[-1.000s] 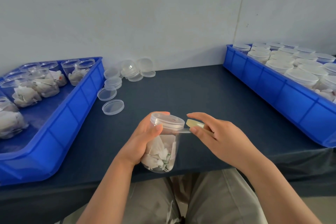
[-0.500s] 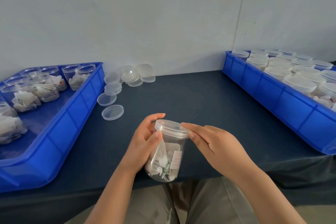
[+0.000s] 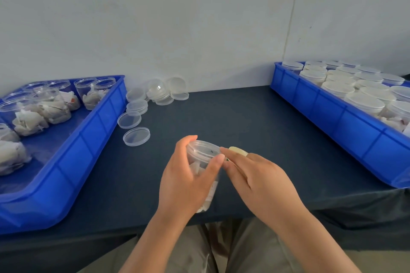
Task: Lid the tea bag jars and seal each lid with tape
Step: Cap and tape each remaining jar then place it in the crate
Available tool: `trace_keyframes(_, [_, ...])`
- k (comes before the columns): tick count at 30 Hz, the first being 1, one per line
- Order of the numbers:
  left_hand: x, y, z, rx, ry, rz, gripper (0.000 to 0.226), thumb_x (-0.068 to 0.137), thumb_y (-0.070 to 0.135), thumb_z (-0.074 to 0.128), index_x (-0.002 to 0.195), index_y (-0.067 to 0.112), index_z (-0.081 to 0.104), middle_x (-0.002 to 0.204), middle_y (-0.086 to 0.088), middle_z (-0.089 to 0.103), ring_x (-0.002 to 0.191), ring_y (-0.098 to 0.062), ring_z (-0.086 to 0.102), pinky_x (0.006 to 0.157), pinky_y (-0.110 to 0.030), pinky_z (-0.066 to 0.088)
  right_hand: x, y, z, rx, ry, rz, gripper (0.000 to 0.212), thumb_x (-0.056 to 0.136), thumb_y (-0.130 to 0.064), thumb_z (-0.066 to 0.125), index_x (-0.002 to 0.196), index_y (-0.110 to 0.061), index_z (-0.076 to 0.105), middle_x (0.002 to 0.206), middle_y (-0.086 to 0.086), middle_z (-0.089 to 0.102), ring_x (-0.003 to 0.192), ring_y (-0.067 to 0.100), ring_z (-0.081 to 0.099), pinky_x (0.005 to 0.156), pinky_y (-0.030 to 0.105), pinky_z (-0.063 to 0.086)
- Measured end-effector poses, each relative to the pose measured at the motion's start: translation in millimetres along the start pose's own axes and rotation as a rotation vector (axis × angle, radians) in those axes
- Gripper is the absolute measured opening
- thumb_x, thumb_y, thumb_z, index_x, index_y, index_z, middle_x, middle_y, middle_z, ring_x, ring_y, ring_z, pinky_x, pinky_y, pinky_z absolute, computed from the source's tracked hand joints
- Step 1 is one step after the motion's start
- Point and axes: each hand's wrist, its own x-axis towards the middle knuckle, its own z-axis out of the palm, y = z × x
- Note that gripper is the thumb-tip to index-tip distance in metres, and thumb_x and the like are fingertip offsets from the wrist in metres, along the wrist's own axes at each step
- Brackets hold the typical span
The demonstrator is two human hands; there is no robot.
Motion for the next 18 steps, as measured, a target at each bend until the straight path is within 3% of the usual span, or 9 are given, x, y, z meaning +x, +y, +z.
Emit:
trace_keyframes(3, [7.9, -10.5, -4.4, -0.086, -0.018, -0.053, 0.062, 0.077, 0.086, 0.055, 0.131, 0.058, 0.043, 0.118, 0.033, 0.065, 0.107, 0.005, 0.067, 0.085, -0.023, 0.057, 1.5, 9.8, -0.4, 0.127, -0.101, -0.032, 0.054, 0.103, -0.069, 0.030, 0.156, -0.056, 0.035, 0.120, -0.028, 0.064, 0.110, 0.000, 0.061, 0.089, 0.020, 0.051])
trace_keyframes(5, [14.1, -15.1, -10.1, -0.155, -0.071, -0.059, 0.058, 0.079, 0.081, 0.057, 0.131, 0.057, 0.046, 0.119, 0.036, 0.064, 0.106, 0.005, 0.068, 0.081, -0.020, 0.058, 3.2, 15.8, -0.3, 0.171, -0.134, -0.043, 0.053, 0.102, -0.070, 0.033, 0.153, -0.060, 0.029, 0.105, -0.042, 0.057, 0.100, -0.008, 0.057, 0.077, 0.015, 0.046])
trace_keyframes(8, [19.7, -18.6, -17.3, -0.234, -0.166, -0.031, 0.053, 0.082, 0.074, 0.061, 0.130, 0.055, 0.050, 0.123, 0.033, 0.064, 0.111, 0.004, 0.068, 0.081, -0.012, 0.055, 6.7, 22.7, -2.0, 0.154, -0.145, -0.060, 0.049, 0.101, -0.070, 0.036, 0.149, -0.061, 0.030, 0.095, -0.033, 0.057, 0.086, 0.000, 0.058, 0.062, 0.018, 0.043])
trace_keyframes(12, [29.1, -24.5, -23.1, -0.307, -0.226, -0.026, 0.045, 0.086, 0.071, 0.062, 0.128, 0.055, 0.056, 0.126, 0.025, 0.067, 0.117, 0.000, 0.067, 0.086, -0.012, 0.053, 9.5, 35.0, -6.2, 0.205, -0.191, -0.075, 0.045, 0.099, -0.073, 0.040, 0.143, -0.072, 0.032, 0.094, -0.013, 0.064, 0.086, 0.008, 0.063, 0.068, 0.021, 0.051])
trace_keyframes(15, [31.5, -33.0, -22.7, -0.392, -0.253, -0.032, 0.058, 0.087, 0.082, 0.057, 0.133, 0.047, 0.060, 0.130, 0.015, 0.068, 0.122, -0.010, 0.068, 0.091, -0.022, 0.056, 12.2, 42.0, -5.0, 0.191, -0.200, -0.079, 0.045, 0.095, -0.078, 0.037, 0.139, -0.079, 0.028, 0.096, -0.016, 0.063, 0.090, 0.005, 0.063, 0.072, 0.020, 0.052])
trace_keyframes(18, [27.7, -45.2, -17.5, -0.500, -0.304, -0.040, 0.060, 0.094, 0.079, 0.055, 0.140, 0.039, 0.060, 0.134, -0.001, 0.070, 0.123, -0.024, 0.069, 0.095, -0.031, 0.059, 13.8, 46.2, -1.5, 0.205, -0.180, -0.072, 0.049, 0.094, -0.079, 0.037, 0.143, -0.073, 0.035, 0.097, -0.020, 0.062, 0.093, 0.005, 0.062, 0.074, 0.015, 0.048])
